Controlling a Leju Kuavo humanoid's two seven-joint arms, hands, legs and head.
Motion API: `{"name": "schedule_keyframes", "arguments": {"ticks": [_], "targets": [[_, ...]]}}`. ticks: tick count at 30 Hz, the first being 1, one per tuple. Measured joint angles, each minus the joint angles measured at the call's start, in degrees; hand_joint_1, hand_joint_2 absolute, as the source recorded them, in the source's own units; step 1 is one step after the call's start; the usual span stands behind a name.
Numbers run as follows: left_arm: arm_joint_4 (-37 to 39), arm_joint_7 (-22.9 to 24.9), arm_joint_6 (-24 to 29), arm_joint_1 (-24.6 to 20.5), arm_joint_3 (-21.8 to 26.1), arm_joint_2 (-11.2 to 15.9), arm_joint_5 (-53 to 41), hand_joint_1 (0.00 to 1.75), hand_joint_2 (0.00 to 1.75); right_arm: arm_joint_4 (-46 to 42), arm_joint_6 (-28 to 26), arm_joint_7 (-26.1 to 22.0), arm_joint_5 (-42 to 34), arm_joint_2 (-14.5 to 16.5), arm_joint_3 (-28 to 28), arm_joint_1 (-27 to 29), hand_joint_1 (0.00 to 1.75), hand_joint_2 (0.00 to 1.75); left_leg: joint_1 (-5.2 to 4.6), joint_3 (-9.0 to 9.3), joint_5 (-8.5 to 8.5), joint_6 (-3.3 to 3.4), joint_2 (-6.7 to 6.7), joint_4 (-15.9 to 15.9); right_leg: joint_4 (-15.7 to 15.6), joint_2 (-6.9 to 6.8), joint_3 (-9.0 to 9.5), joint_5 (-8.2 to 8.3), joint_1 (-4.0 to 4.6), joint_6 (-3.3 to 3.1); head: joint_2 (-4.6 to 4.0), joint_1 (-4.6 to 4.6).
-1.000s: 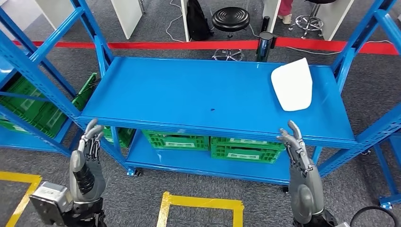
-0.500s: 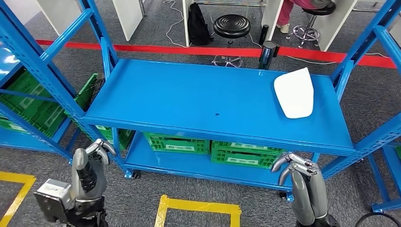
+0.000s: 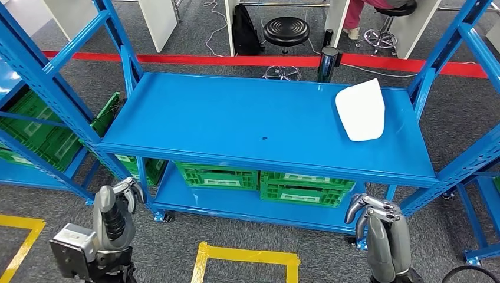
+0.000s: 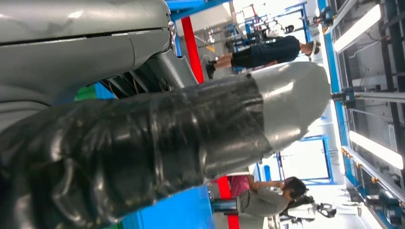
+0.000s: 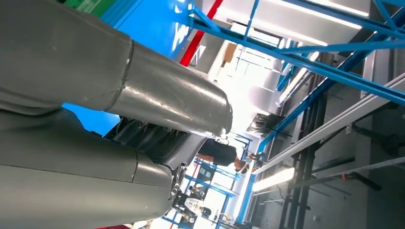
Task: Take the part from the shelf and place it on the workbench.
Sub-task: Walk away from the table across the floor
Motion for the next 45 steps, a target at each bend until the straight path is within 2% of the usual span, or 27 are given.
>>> {"name": "schedule_keyframes", "arguments": {"ticks": [1, 2, 3, 5, 7, 9, 11, 12, 14, 15, 16, 17, 19, 21, 24, 26, 29, 30, 31, 32, 34, 36, 37, 39, 41, 42, 45], "targets": [[0.0, 0.1, 0.0, 0.0, 0.0, 0.0, -0.1, 1.75, 0.0, 0.0, 0.0, -0.4, -0.2, 0.0, 0.0, 0.1, 1.75, 0.0, 0.61, -1.09, -1.19, -0.54, 0.01, 3.1, 0.0, 0.0, -0.18, 0.14, -0.14, -0.02, 0.0, -0.42], [0.0, 0.2, 0.0, 0.0, -0.1, 0.0, -0.1, 1.75, 0.0, 0.0, 0.0, -0.9, -0.5, 0.1, 0.0, 0.2, 1.75, 0.0, 1.24, -1.09, -1.48, -0.98, 0.01, 4.2, 0.0, 0.04, -0.34, 0.3, -0.34, 0.04, 0.0, -0.83], [0.0, 0.3, 0.0, 0.0, -0.1, 0.0, -0.2, 1.75, 0.0, 0.0, 0.0, -1.3, -0.7, 0.2, 0.0, 0.2, 1.75, 0.0, 1.69, 0.13, -0.71, -1.16, 0.01, 2.8, -0.1, 0.09, -0.43, 0.48, -0.57, 0.24, 0.0, -1.02], [-0.1, 0.3, 0.0, -0.1, -0.1, 0.0, -0.3, 1.75, 0.87, -0.1, 0.1, -2.1, -1.1, 0.3, 0.0, 0.3, 1.75, 0.0, 1.87, 4.29, 1.27, -0.96, -0.02, -4.3, -0.7, 0.24, -0.35, 0.95, -1.0, 1.01, 0.0, -1.33], [-0.3, 0.4, 0.0, -0.2, -0.2, 0.0, -0.5, 1.75, 1.75, -0.1, 0.1, -3.0, -1.4, 0.3, 0.0, 0.4, 1.75, 0.0, 1.45, 5.69, 1.46, -0.36, -0.05, -7.4, -1.7, 0.32, -0.14, 1.53, -1.21, 1.97, 0.0, -1.58], [-0.4, 0.4, -0.1, -0.2, -0.3, 0.0, -0.7, 1.75, 1.75, -0.2, 0.3, -3.8, -1.7, 0.5, -0.1, 0.4, 1.75, 0.0, 1.33, 6.09, 2.24, 0.36, -0.08, -8.4, -2.7, 0.31, 0.12, 2.09, -1.25, 2.88, 0.0, -1.65], [-0.5, 0.4, -0.1, -0.2, -0.4, 0.0, -0.9, 1.75, 1.75, -0.4, 0.4, -4.5, -2.0, 0.6, -0.4, 0.5, 1.75, 0.0, 1.42, 7.25, 3.48, 1.01, 0.03, -10.2, -1.2, 0.09, -0.67, 0.82, -1.06, 3.08, 0.0, -1.02], [-0.5, 0.4, -0.2, -0.2, -0.5, 0.0, -1.0, 1.75, 1.75, -0.4, 0.4, -4.8, -2.1, 0.7, -0.5, 0.5, 1.75, 0.0, 1.42, 7.74, 4.03, 1.26, 0.13, -10.8, 1.6, -0.03, -1.89, -0.84, -0.89, 2.89, 0.0, -0.46], [-0.5, 0.5, -0.2, -0.2, -0.6, 0.0, -1.0, 1.75, 1.75, -0.3, 0.6, -5.5, -2.4, 0.9, -0.7, 0.7, 1.75, 0.0, 0.9, 7.66, 4.38, 1.67, 0.3, -11.0, 9.5, -0.15, -5.22, -4.83, -0.37, 2.49, 0.0, 0.75], [-0.4, 0.5, -0.2, -0.2, -0.6, 0.0, -1.0, 1.75, 1.75, -0.3, 0.7, -5.7, -2.4, 1.1, -0.8, 0.8, 1.75, 0.0, 0.62, 7.47, 4.4, 1.73, 0.33, -10.9, 12.5, -0.15, -6.37, -5.83, -0.12, 2.38, 0.0, 1.13], [-0.4, 0.5, -0.2, -0.2, -0.6, 0.0, -1.0, 1.75, 1.75, -0.2, 0.7, -5.9, -2.5, 1.2, -0.8, 0.9, 1.75, 0.0, 0.37, 7.3, 4.42, 1.79, 0.33, -10.7, 13.3, -0.15, -6.55, -5.79, 0.09, 2.26, 0.0, 1.45], [-0.4, 0.5, -0.2, -0.2, -0.6, 0.0, -1.0, 1.75, 1.75, -0.2, 0.8, -6.0, -2.5, 1.3, -0.8, 1.0, 1.75, 0.0, 0.21, 7.18, 4.43, 1.83, 0.3, -10.6, 11.7, -0.15, -5.51, -4.71, 0.25, 2.13, 0.01, 1.7], [-0.4, 0.5, -0.2, -0.2, -0.6, 0.0, -1.0, 1.75, 1.75, -0.2, 0.9, -6.2, -2.5, 1.4, -0.9, 1.0, 1.75, 0.0, -0.01, 6.9, 4.35, 1.68, 0.2, -10.0, 3.6, -0.2, -1.08, -1.65, 0.46, 1.9, 0.01, 2.14], [-0.4, 0.5, -0.2, -0.2, -0.6, 0.0, -1.0, 1.75, 1.75, -0.2, 0.9, -6.2, -2.5, 1.6, -0.9, 1.0, 1.75, 0.0, -0.28, 6.2, 3.92, 1.36, 0.08, -9.2, -2.2, -0.06, 2.18, -0.17, 0.51, 1.38, 0.0, 2.41], [-0.4, 0.5, -0.2, -0.2, -0.7, 0.0, -1.1, 1.75, 1.75, -0.2, 0.9, -6.3, -2.5, 1.9, -1.0, 1.1, 1.75, 0.0, -0.29, 5.12, 3.69, 0.95, 0.01, -8.4, -2.7, 0.06, 2.67, 0.17, 0.63, 0.32, 0.0, 1.88], [-0.4, 0.5, -0.2, -0.2, -0.7, 0.0, -1.0, 1.75, 1.75, -0.2, 0.9, -6.3, -2.5, 2.1, -1.0, 1.1, 1.75, 0.0, 0.0, 4.02, 2.08, 0.25, -0.02, -6.0, -2.7, -0.01, 2.45, 0.5, 0.49, -0.26, 0.0, 1.52], [-0.4, 0.5, -0.1, -0.2, -0.7, 0.0, -1.0, 1.75, 1.75, -0.2, 0.9, -6.3, -2.6, 2.3, -1.0, 1.1, 1.75, 0.0, 0.89, -0.85, -3.91, -1.15, -0.01, 4.8, -2.6, -0.05, 1.92, 0.8, 0.43, -0.67, 0.0, 0.64], [-0.4, 0.5, -0.1, -0.1, -0.7, 0.1, -1.0, 1.75, 1.75, -0.2, 1.0, -6.4, -2.8, 2.3, -1.0, 1.1, 1.75, 0.0, 1.15, -2.29, -5.06, -1.37, -0.01, 8.0, -2.6, -0.05, 1.77, 0.84, 0.43, -0.68, 0.0, 0.44], [-0.4, 0.5, -0.2, -0.1, -0.8, 0.1, -1.0, 1.75, 1.75, -0.2, 1.1, -6.5, -3.0, 2.4, -1.0, 1.2, 1.75, 0.0, 1.32, -2.86, -5.16, -1.41, -0.01, 9.3, -2.6, -0.04, 1.69, 0.86, 0.44, -0.66, 0.0, 0.27], [-0.3, 0.5, -0.2, -0.1, -0.8, 0.1, -1.0, 1.75, 1.75, -0.1, 1.3, -6.6, -3.2, 2.5, -1.0, 1.2, 1.75, 0.0, 1.4, -2.28, -4.15, -1.24, -0.01, 8.3, -2.6, -0.02, 1.68, 0.88, 0.45, -0.63, 0.0, 0.07], [-0.4, 0.5, -0.3, -0.2, -0.8, 0.1, -1.1, 1.75, 1.75, -0.1, 1.6, -6.9, -3.4, 2.8, -1.0, 1.2, 1.75, 0.0, 1.14, 1.79, -0.19, -0.16, -0.05, 0.4, -2.8, 0.08, 1.81, 0.95, 0.42, -0.53, 0.0, -0.29], [-0.4, 0.4, -0.4, -0.3, -0.9, 0.1, -1.1, 1.75, 1.75, 0.0, 1.8, -7.1, -3.4, 3.2, -1.0, 1.1, 1.75, 0.0, 0.47, 5.46, 2.37, 0.97, 0.05, -6.9, -3.0, 0.18, 1.84, 1.13, 0.32, -0.09, 0.0, -0.48], [-0.5, 0.4, -0.6, -0.3, -0.9, 0.1, -1.2, 1.75, 1.75, 0.2, 1.9, -7.2, -3.5, 3.3, -1.0, 1.1, 1.75, 0.0, 0.12, 6.21, 2.77, 1.31, 0.09, -8.6, -3.2, 0.19, 1.82, 1.23, 0.17, 0.26, 0.0, -0.63], [-0.5, 0.3, -1.4, -0.4, -0.9, 0.0, -1.2, 1.75, 1.75, 0.5, 1.9, -7.2, -3.6, 3.6, -0.9, 1.0, 1.75, 0.0, -0.18, 6.57, 3.05, 1.65, 0.13, -9.5, -3.7, 0.14, 1.92, 1.42, 0.11, 1.06, 0.01, -1.01], [-0.6, 0.3, -2.3, -0.5, -0.9, 0.0, -1.3, 1.75, 1.75, 0.9, 2.0, -7.2, -3.9, 3.7, -0.9, 0.7, 1.75, 0.0, 0.14, 7.63, 3.88, 2.01, 0.26, -11.0, -2.9, 0.04, 1.37, 0.68, 0.27, 1.43, 0.01, -1.08], [-0.7, 0.2, -2.6, -0.6, -0.9, 0.0, -1.3, 1.75, 1.75, 1.0, 2.0, -7.1, -4.1, 3.7, -0.8, 0.5, 1.75, 0.0, 0.33, 8.19, 4.29, 2.15, 0.35, -11.7, -0.9, 0.02, 0.44, -0.53, 0.39, 1.5, 0.0, -0.8], [-0.6, 0.1, -3.2, -0.8, -0.8, -0.1, -1.3, 1.75, 1.75, 1.8, 2.3, -7.0, -4.5, 3.7, -0.7, 0.2, 1.75, 0.0, 0.31, 8.31, 4.48, 2.29, 0.41, -11.9, 10.4, -0.02, -4.74, -5.63, 0.5, 1.67, 0.0, 0.62]]}}
